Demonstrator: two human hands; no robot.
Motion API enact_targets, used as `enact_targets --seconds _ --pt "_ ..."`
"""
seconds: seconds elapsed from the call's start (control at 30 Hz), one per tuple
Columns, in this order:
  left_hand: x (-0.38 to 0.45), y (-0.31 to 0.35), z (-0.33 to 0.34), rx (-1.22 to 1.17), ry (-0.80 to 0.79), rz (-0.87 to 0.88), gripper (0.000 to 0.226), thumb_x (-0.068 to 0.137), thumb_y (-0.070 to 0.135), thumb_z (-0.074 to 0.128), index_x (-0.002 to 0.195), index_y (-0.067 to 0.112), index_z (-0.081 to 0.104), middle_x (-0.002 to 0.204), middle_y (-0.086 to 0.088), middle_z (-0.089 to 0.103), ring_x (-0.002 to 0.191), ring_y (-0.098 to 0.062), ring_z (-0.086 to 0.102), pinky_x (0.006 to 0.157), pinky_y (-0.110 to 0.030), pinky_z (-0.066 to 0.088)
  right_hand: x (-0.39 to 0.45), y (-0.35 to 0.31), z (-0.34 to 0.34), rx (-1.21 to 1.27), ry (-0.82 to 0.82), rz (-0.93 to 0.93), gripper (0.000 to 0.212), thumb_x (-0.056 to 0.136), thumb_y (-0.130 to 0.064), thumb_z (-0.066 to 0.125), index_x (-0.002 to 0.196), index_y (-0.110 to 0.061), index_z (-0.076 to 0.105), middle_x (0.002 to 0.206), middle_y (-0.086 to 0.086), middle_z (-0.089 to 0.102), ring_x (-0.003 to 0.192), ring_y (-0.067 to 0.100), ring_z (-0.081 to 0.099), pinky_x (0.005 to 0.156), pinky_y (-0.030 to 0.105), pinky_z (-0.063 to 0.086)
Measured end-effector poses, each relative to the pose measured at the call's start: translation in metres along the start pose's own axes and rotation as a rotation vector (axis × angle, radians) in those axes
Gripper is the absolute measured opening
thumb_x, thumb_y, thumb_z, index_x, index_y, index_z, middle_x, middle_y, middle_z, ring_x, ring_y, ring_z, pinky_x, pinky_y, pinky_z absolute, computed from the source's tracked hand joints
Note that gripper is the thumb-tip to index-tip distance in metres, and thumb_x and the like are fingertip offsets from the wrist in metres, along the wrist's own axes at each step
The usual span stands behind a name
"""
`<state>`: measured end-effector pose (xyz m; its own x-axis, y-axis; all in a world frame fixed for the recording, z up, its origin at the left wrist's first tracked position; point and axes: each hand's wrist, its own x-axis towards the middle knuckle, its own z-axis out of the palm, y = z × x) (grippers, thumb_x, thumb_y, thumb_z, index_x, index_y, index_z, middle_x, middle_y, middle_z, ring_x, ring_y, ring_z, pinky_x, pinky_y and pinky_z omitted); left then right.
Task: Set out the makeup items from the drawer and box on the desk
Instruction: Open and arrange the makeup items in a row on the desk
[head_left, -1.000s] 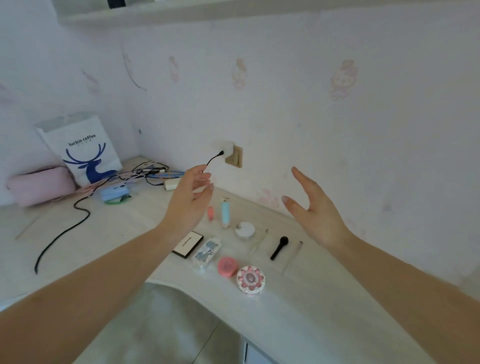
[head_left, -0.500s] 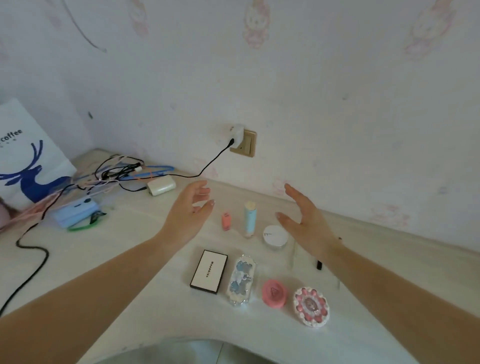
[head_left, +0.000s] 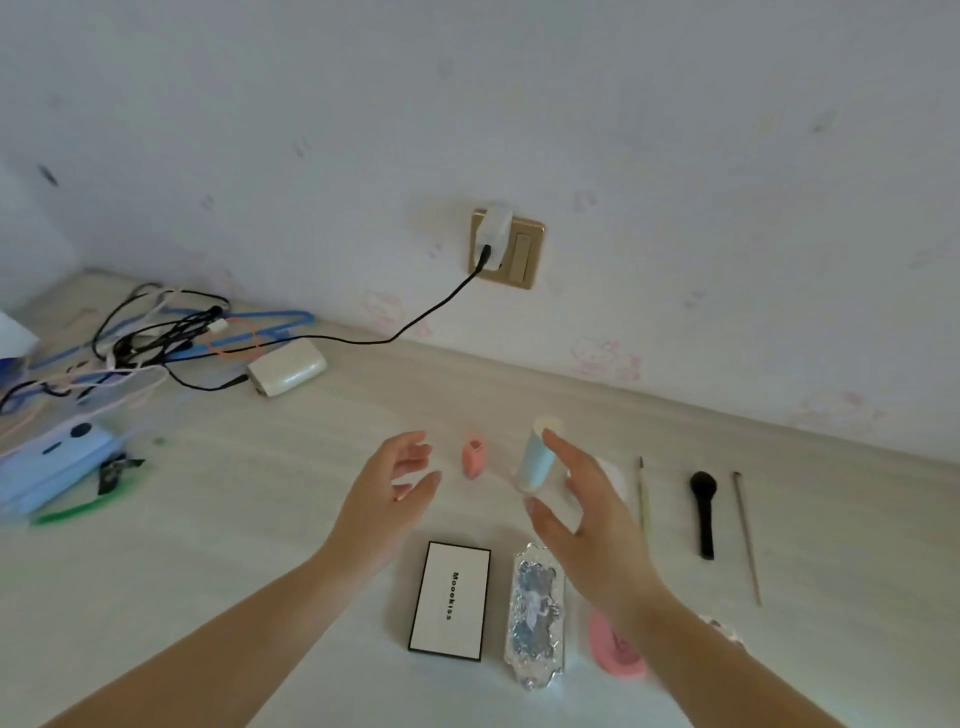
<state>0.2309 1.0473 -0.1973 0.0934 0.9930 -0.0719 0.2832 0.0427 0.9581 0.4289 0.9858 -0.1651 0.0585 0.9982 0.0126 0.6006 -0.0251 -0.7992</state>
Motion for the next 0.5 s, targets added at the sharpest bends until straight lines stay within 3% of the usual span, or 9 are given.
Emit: enact_targets --seconds 0.13,0.3,0.5 --pt "0.008 -0.027 0.011 -0.051 -0.012 -0.001 0.038 0.07 0.029 0.061 0.106 0.04 0.052 0.11 0.011 0.061 0.1 0.008 0.059 0.085 -0.021 0.048 0.004 0.027 0.028 0.082 0.041 -0.046 0.061 0.083 -0.034 0.061 0.118 -0.072 0.029 0.125 -0.042 0.039 0.122 -0.012 0.04 0.103 0.02 0.035" --pt "0.014 -0.06 0.02 -0.019 -0.028 0.111 0.034 0.082 0.017 0.069 0.106 0.037 0.056 0.116 0.013 0.061 0.109 0.003 0.059 0.086 -0.017 0.047 -0.001 0.058 0.059 0.032 0.006 -0.193 0.057 0.08 -0.032 0.059 0.124 -0.058 0.032 0.129 -0.036 0.036 0.128 -0.01 0.035 0.107 0.018 0.035" --pt "-0.01 -0.075 0.024 -0.027 -0.033 0.278 0.035 0.086 0.006 0.063 0.106 0.034 0.056 0.112 0.014 0.062 0.1 0.013 0.058 0.074 -0.002 0.044 -0.028 0.082 0.064 -0.097 0.024 -0.235 0.061 0.088 -0.025 0.062 0.135 -0.047 0.031 0.129 -0.026 0.037 0.122 -0.01 0.036 0.103 0.008 0.032"
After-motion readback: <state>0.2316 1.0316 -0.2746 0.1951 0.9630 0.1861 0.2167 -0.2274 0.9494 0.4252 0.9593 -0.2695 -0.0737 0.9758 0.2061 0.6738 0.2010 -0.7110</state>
